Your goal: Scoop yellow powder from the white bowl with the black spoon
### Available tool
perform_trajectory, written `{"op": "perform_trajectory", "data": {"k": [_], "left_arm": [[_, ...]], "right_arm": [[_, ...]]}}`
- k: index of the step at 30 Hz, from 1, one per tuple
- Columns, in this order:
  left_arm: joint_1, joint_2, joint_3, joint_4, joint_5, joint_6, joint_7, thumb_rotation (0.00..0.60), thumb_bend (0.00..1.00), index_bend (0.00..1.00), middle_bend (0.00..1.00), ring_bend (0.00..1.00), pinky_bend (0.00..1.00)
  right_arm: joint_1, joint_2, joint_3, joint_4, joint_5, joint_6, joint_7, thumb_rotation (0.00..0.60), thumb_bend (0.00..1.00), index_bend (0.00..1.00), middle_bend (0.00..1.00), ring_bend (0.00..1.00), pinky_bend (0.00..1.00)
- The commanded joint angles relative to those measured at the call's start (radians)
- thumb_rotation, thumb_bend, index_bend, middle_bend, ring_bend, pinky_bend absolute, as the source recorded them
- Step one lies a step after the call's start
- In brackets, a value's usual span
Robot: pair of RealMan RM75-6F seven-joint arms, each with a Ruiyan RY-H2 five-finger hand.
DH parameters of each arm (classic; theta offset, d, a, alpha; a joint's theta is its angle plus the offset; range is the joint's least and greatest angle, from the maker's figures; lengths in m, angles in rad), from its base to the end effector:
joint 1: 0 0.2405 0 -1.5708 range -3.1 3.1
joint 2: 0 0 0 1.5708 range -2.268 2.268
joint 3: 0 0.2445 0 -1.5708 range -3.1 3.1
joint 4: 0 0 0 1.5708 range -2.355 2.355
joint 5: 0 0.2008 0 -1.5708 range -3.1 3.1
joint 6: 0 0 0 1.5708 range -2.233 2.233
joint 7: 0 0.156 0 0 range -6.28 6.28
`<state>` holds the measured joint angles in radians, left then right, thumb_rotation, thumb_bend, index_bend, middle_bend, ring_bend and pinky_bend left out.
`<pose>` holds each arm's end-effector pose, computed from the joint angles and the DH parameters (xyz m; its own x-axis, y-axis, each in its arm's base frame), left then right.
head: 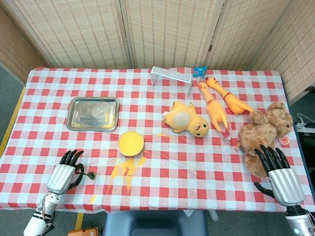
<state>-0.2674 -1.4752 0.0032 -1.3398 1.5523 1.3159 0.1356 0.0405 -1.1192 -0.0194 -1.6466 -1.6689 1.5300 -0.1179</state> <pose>-0.2719 0.2302 0.0368 0.4833 0.1322 0.8654 0.8606 -0.2533 -0.4419 -0.2768 -0.1624 0.1462 0.4780 -0.0288 0.8779 -0.8717 -0.1383 0.4701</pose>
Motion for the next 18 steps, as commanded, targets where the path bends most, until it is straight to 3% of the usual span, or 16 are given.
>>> {"op": "perform_trajectory", "data": {"k": [1, 10, 18], "left_arm": [[-0.033, 0.052, -0.046, -0.116, -0.013, -0.001, 0.101, 0.600, 0.45, 0.69, 0.08, 0.00, 0.05], [-0.142, 0.071, -0.181, -0.308, -0.182, -0.113, 0.347, 0.600, 0.45, 0.69, 0.08, 0.00, 0.05], [-0.273, 0.026, -0.296, -0.325, -0.410, -0.204, 0.526, 0.600, 0.45, 0.69, 0.08, 0.00, 0.05]], "right_arm": [[-0.003, 0.001, -0.001, 0.000, -0.009, 0.010, 0.006, 0.600, 0.08, 0.00, 0.00, 0.00, 0.00], [-0.013, 0.017, 0.000, 0.002, -0.018, 0.040, 0.043, 0.600, 0.08, 0.00, 0.00, 0.00, 0.00], [-0.016, 0.029, 0.009, 0.000, -0.003, 0.045, 0.062, 0.600, 0.08, 0.00, 0.00, 0.00, 0.00]]}}
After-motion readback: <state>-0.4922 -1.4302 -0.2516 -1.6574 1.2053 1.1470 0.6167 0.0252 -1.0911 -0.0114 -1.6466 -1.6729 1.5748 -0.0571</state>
